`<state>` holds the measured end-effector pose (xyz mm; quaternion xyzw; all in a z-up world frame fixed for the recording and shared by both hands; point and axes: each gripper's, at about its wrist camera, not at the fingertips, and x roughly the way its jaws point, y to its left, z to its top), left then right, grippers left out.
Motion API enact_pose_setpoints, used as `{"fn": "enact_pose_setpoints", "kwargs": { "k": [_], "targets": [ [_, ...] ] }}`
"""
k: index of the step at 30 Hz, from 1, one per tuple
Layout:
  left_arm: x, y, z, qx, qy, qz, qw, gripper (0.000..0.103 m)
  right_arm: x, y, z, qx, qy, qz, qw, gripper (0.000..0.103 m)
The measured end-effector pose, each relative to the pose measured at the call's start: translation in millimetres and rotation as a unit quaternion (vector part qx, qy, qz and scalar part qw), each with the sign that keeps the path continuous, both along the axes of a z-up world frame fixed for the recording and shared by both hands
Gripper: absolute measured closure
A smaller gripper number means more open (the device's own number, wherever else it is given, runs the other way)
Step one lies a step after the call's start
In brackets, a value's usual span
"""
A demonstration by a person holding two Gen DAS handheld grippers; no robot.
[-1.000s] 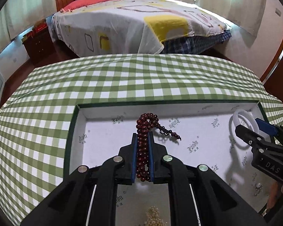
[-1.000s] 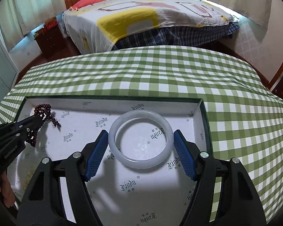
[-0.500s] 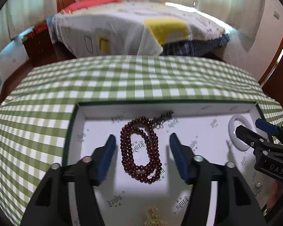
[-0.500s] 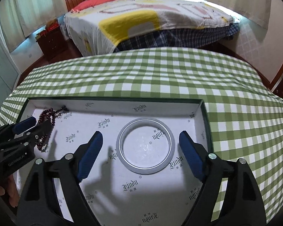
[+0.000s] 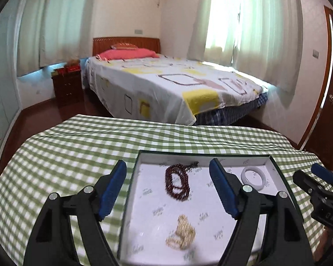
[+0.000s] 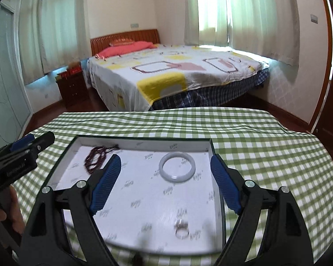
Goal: Organize jewelry
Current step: 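Move both tools back toward the remaining jewelry on the table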
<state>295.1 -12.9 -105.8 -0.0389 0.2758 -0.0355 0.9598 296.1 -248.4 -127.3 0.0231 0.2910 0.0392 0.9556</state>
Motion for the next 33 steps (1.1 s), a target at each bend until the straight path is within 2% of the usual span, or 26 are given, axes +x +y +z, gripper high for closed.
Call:
{"fn": "enact_pose_setpoints", "kwargs": {
  "k": [5, 9, 12, 14, 18, 22, 30, 33],
  "targets": [
    [-42.2, 12.6, -2.7, -0.012, -0.008, 0.021, 0.9997, 0.029, -51.4, 2.4, 0.8, -0.005, -0.024, -0.005, 1.0, 0.023],
    [-70.3, 15.5, -10.8, -0.005, -0.003, 0.027, 0.9996, 0.029, -90.1, 7.8, -9.6, -0.016, -0.031, -0.003, 0.999, 0.023],
    [-93.0, 15.5, -18.7, 0.001, 0.002, 0.03, 0.9995, 0.029, -109.4, 10.4, -21.0, -0.019, -0.022, 0.001, 1.0, 0.024],
    [-106.9, 16.6, -23.8, 0.002, 0.007, 0.031, 0.9995, 0.029, -122.3, 12.5, -33.0, -0.018, -0.007, 0.006, 1.0, 0.03],
    [-124.4, 16.3, -36.3, 0.006, 0.02, 0.032, 0.9993, 0.029, -140.5, 16.4, -52.6, -0.014, 0.02, 0.014, 1.0, 0.031],
    [-141.2, 17.5, -49.1, 0.01, 0.035, 0.033, 0.9988, 0.029, -152.2, 21.4, -68.0, -0.012, 0.044, 0.022, 0.999, 0.037],
    [-150.0, 22.1, -68.7, 0.017, 0.063, 0.042, 0.997, 0.029, -140.4, 24.9, -80.3, -0.006, 0.077, 0.032, 0.996, 0.047],
    [-150.5, 23.5, -71.3, 0.016, 0.066, 0.044, 0.9967, 0.029, -133.1, 28.1, -81.4, -0.008, 0.084, 0.039, 0.996, 0.053]
  ]
}}
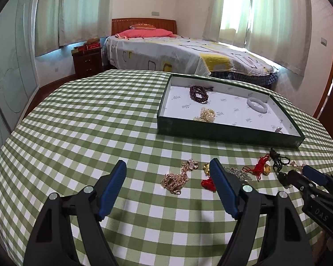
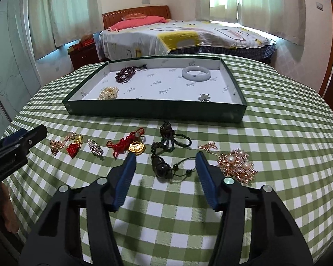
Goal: Organize jewelry
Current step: 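Move both tools back toward the remaining jewelry on the table, then grasp the black pendant with the right tool while the left tool grasps the red tassel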
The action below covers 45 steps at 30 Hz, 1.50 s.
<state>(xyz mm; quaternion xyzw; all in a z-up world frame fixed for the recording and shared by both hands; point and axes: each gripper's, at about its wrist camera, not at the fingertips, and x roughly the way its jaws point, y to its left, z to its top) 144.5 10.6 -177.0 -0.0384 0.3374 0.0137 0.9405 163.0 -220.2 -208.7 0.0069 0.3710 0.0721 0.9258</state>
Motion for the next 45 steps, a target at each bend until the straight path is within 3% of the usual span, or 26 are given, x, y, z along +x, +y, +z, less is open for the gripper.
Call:
{"fn": "enact_pose_setpoints", "kwargs": {
  "k": [10, 13, 17, 20, 34, 37, 43, 45],
  "targets": [
    [1.2, 2.0, -3.2, -0.003, 0.007, 0.001, 1.0, 0.029, 17.1, 7.7, -11.6, -0.012, 0.04, 0.026, 0.999, 0.06],
    [1.9, 1.3, -3.9, -0.004, 0.009, -0.001, 0.9999, 0.029, 16.0, 7.0, -16.5, -0.015, 0.046, 0.027, 0.998, 0.065],
    [1.5, 0.1, -5.2, -0.005, 0.012, -0.003, 0.9999, 0.029, 13.1, 3.6, -16.3, -0.017, 0.045, 0.024, 0.999, 0.083],
    [1.2, -1.6, -5.6, -0.006, 0.014, -0.006, 0.9999, 0.029, 10.0, -2.4, -16.1, -0.003, 0.045, 0.021, 0.999, 0.086],
    [12.6, -38.7, -10.1, 0.012, 0.031, -0.057, 0.9978, 0.03, -2.5, -21.0, -15.6, 0.031, 0.044, 0.004, 0.999, 0.086],
    [18.8, -48.2, -14.8, 0.029, 0.042, -0.07, 0.9963, 0.041, -2.8, -21.7, -16.0, 0.036, 0.042, 0.002, 0.998, 0.086],
    [26.0, -48.8, -22.7, 0.028, 0.063, -0.076, 0.9947, 0.056, -2.9, -23.3, -16.3, 0.046, 0.041, 0.0, 0.998, 0.086],
    [27.5, -47.5, -26.5, 0.016, 0.074, -0.085, 0.9935, 0.069, -2.9, -23.9, -16.5, 0.048, 0.04, -0.001, 0.998, 0.086]
  ]
}}
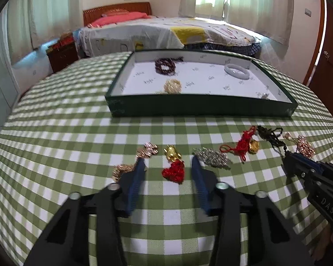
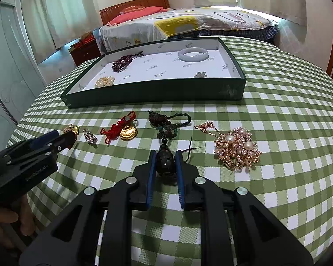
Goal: Organize jewelry
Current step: 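Grasp the black pendant with the right tool while the left tool grasps the red tassel, then carry the black pendant and red tassel into the tray and open both tools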
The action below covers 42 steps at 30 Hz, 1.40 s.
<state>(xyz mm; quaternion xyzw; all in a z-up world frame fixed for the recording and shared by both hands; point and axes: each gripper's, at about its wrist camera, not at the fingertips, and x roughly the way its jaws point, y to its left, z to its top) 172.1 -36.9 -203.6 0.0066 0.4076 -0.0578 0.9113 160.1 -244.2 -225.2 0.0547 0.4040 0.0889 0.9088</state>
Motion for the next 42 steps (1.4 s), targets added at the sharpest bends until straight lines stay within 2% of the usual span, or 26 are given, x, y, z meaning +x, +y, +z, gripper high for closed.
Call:
{"fn": "enact_pose_setpoints", "kwargs": {
  "k": [3, 6, 10, 17, 33, 42],
  "targets": [
    [-2.1, -1.4, -2.0, 0.006, -0.004, -0.004, 1.0, 0.071, 0.6, 0.4, -0.6, 0.002, -0.002, -0.001, 1.0, 0.086],
    [-3.3, -2.9, -2.6, 0.014, -0.007, -0.007, 0.9999, 0.083, 0.9, 0.4, -0.9, 0.002, -0.002, -0.001, 1.0, 0.086],
    [-3.5, 2.3, -2.3, 0.0, -0.008, -0.008, 0.9999, 0.088, 0.8, 0.5, -0.9, 0.001, -0.002, -0.001, 1.0, 0.086],
    [-5.0, 8.3, 0.1, -0.017, -0.008, -0.005, 0.9998, 0.089, -2.1, 1.5, 1.5, 0.003, -0.009, -0.002, 1.0, 0.086],
    [-12.3, 19.7, 25.5, -0.043, -0.039, -0.001, 0.9983, 0.089, -18.8, 11.2, 39.2, 0.0, -0.06, 0.008, 0.998, 0.086],
    [-12.8, 20.2, 60.8, -0.058, -0.075, -0.008, 0.9955, 0.089, -21.2, 12.5, 72.3, 0.008, -0.098, 0.012, 0.995, 0.086]
  ]
}}
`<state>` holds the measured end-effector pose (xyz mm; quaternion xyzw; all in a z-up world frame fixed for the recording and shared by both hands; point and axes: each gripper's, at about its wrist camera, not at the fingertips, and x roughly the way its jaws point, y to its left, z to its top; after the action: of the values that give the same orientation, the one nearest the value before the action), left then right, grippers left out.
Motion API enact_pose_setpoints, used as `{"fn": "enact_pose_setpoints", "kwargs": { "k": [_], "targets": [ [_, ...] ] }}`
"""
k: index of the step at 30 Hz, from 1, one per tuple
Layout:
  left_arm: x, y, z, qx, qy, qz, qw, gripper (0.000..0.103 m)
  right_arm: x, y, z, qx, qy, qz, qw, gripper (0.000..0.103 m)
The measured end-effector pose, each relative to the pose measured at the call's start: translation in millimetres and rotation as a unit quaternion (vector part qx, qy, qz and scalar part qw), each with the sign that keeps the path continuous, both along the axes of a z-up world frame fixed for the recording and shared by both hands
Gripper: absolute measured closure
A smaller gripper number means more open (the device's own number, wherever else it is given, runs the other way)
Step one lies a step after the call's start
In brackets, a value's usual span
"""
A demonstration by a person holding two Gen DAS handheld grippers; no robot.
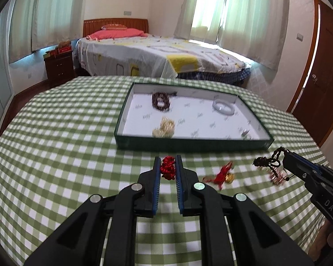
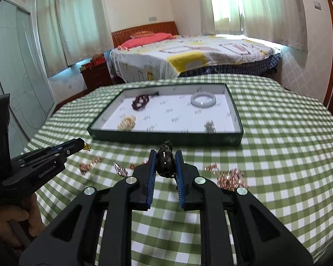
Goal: Organize jewelry
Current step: 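Carry the black pendant and red tassel into the tray and open both tools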
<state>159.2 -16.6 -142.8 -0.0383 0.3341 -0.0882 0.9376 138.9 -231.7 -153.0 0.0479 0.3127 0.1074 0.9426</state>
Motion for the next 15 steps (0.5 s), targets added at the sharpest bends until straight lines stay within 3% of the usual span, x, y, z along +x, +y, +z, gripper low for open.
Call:
{"fn": "enact_pose_setpoints", "kwargs": {
  "k": [8, 15],
  "targets": [
    [25.1, -7.9, 38.1, -0.015, -0.041, -0.015, 0.9989, 0.089, 21.5, -5.8, 35.9, 0.006, -0.043, -0.005, 0.999, 0.086],
    [71.1, -23.2, 54.5, -0.022, -0.059, -0.027, 0.9977, 0.089, 69.7, -10.3, 55.0, 0.012, -0.069, -0.011, 0.997, 0.086]
  ]
}}
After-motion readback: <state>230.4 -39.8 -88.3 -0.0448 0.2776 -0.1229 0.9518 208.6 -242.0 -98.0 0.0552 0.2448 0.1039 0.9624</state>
